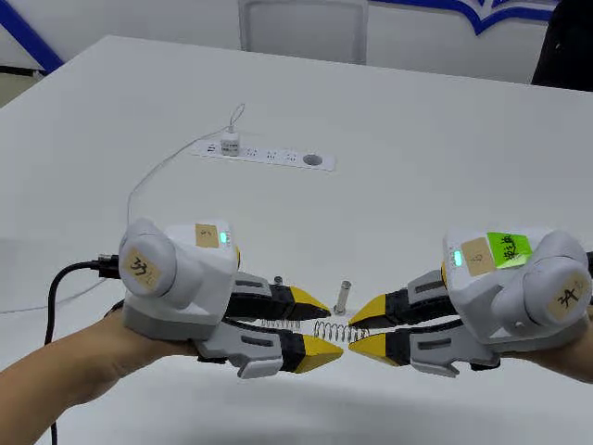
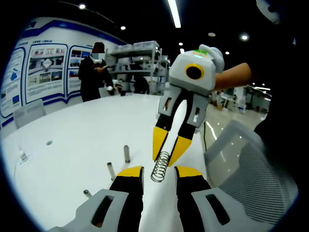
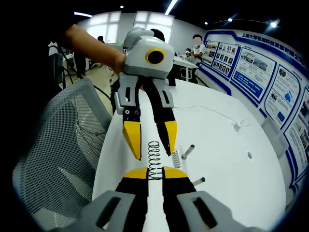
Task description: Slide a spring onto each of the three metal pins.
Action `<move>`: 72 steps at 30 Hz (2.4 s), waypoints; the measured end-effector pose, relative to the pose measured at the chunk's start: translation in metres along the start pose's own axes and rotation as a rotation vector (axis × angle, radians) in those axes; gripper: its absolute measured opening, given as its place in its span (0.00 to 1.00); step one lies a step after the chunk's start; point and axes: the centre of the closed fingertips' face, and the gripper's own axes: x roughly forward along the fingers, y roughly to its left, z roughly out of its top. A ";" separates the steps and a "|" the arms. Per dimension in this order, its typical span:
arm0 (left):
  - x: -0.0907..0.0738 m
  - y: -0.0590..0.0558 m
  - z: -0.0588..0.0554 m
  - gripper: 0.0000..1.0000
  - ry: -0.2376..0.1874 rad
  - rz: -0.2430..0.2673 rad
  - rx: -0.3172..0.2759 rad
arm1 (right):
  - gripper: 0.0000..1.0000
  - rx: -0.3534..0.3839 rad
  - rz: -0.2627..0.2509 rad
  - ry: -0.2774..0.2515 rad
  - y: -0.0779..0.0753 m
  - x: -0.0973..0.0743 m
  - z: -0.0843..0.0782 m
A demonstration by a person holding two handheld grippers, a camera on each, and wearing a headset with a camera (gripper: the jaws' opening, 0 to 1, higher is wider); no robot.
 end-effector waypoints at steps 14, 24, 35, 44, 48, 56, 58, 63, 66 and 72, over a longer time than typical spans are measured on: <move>0.003 -0.007 -0.006 0.13 0.035 -0.028 0.007 | 0.10 -0.053 0.019 0.015 0.006 0.000 0.003; 0.003 -0.005 -0.004 0.10 0.059 -0.005 0.142 | 0.10 -0.091 0.006 0.028 0.002 -0.001 0.005; 0.002 -0.005 0.001 0.10 0.052 -0.003 0.189 | 0.16 -0.019 0.047 -0.017 0.000 -0.006 0.007; 0.004 -0.009 0.005 0.10 0.045 -0.024 0.184 | 0.12 -0.021 0.047 0.014 0.000 -0.008 -0.004; 0.004 -0.012 0.003 0.10 0.056 -0.032 0.197 | 0.11 0.009 0.068 -0.003 0.004 -0.010 0.000; 0.004 -0.011 -0.005 0.10 0.097 -0.028 0.226 | 0.11 0.014 0.088 -0.045 0.007 -0.013 0.014; 0.004 -0.010 -0.005 0.10 0.096 -0.020 0.226 | 0.11 0.016 0.085 -0.055 0.006 -0.013 0.017; 0.002 -0.008 -0.002 0.10 0.091 -0.003 0.215 | 0.11 0.047 0.076 -0.096 0.004 -0.015 0.026; 0.002 -0.008 0.001 0.10 0.084 0.001 0.222 | 0.11 0.060 0.077 -0.117 0.003 -0.017 0.029; 0.004 -0.009 0.001 0.10 0.086 0.000 0.214 | 0.11 0.095 0.076 -0.175 0.003 -0.019 0.040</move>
